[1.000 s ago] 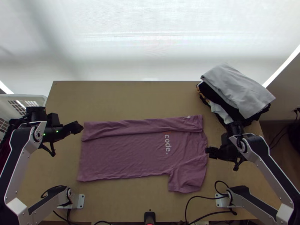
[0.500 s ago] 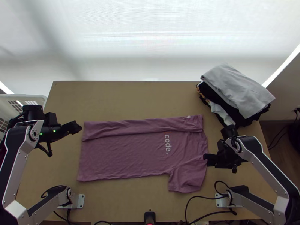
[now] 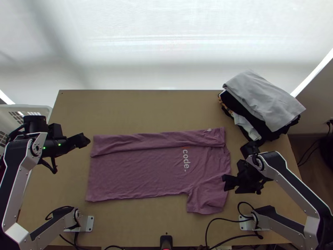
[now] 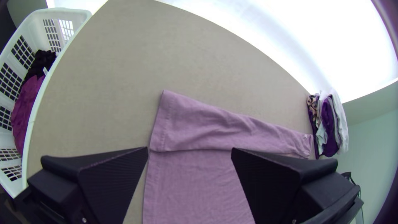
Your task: Fold the t-shirt
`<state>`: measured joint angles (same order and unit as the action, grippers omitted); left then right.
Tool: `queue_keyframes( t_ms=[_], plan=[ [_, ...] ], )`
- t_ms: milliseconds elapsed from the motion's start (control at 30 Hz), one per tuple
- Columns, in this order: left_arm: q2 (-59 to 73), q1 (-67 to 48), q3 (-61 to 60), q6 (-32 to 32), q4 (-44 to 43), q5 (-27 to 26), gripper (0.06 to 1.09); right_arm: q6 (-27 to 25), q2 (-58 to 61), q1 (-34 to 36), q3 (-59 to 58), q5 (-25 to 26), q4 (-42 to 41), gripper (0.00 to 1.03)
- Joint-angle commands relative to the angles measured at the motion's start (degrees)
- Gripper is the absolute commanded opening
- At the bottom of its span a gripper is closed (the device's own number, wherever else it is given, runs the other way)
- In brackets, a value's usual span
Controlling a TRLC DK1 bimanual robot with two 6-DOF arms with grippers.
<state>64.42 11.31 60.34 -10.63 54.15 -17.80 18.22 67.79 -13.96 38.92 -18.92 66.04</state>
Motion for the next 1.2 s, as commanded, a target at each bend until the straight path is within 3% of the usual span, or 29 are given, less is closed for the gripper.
queue_keyframes(
  t_ms=[0, 133, 367, 467, 600, 733, 900, 1033, 1167],
  plan=[
    [-0.09, -0.15, 1.45, 0.35, 0.96, 0.22, 1.03, 1.73, 2.17, -0.99, -1.56, -0.51, -1.35, 0.63],
    [-0.09, 0.38, 1.19, 1.14, 1.75, 0.4, 1.03, 1.65, 3.23, -0.99, -2.53, -0.42, -5.31, 0.38],
    [-0.35, 0.55, 1.19, 1.67, 2.36, 0.49, 1.03, 1.56, 4.63, -0.72, -3.67, -0.33, -6.36, 0.37],
    [-0.26, 0.55, 1.19, 1.67, 2.54, 0.49, 1.03, 1.47, 4.37, -0.63, -4.55, -0.16, -7.24, 0.24],
    [-0.26, 0.55, 0.92, 2.37, 2.63, 0.49, 1.03, 1.29, 3.84, -0.72, -5.17, -0.07, -8.12, 0.22],
    [1.23, 0.64, 1.45, 5.71, 6.76, 1.98, 1.03, 1.12, 3.4, -0.81, -5.34, 0.2, -9.44, 0.03],
    [2.64, -1.64, 1.54, 15.2, 20.2, 6.03, 1.03, 0.77, 2.61, -1.07, -5.78, 0.55, -9.53, 0.03],
    [3.78, -4.89, -0.39, 18.19, 27.41, 11.21, 1.03, 0.85, 2.61, -1.16, -5.78, 0.55, -10.05, 0.03],
    [4.31, -7.88, -4.0, 19.42, 31.1, 12.27, 1.03, 0.94, 2.7, -1.51, -5.43, 0.55, -10.14, 0.03]
  ],
)
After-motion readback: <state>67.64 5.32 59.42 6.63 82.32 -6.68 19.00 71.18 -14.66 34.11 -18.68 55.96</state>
